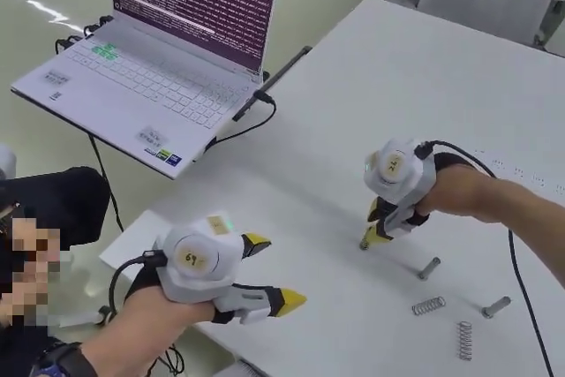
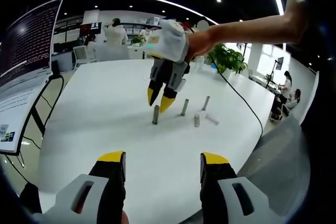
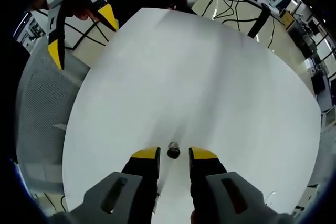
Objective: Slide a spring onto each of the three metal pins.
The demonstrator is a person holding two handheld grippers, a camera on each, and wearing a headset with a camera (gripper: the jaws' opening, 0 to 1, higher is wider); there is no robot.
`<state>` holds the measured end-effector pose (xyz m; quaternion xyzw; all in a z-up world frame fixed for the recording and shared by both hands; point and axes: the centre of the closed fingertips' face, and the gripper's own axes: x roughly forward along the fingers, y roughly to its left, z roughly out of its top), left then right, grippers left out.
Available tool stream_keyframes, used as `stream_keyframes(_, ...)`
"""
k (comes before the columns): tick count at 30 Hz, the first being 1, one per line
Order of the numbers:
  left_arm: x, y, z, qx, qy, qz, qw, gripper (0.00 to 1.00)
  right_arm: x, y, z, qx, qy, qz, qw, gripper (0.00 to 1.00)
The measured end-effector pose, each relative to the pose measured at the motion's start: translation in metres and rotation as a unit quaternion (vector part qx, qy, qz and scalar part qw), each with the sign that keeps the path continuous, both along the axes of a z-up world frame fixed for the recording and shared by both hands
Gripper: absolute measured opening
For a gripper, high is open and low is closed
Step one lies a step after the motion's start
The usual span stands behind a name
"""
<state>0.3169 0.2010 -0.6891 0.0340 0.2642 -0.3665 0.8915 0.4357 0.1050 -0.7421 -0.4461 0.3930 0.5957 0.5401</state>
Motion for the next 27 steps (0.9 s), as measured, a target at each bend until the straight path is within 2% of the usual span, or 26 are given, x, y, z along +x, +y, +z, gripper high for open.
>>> stream_keyframes(3,0.0,-0.004,0.002,0.0,-0.001,-0.004,1.0,0.52,0.001,-0.003,0.006,0.007,-0.004,-0.008,0.9999,0.22)
stream_keyframes(14,0.0,-0.015,0.007,-0.003,-0.006,-0.017,0.9998,0.52,-0.014,-0.013,0.023,0.04,0.0,-0.055,0.9977,0.29)
stream_keyframes(22,-0.003,-0.02,0.009,-0.004,-0.007,-0.022,0.9997,0.52,-0.022,-0.021,0.029,0.075,0.008,-0.105,0.9916,0.36)
stream_keyframes(27,-0.004,-0.023,0.01,-0.005,-0.008,-0.023,0.9997,0.52,-0.025,-0.025,0.035,0.103,0.013,-0.137,0.9851,0.39)
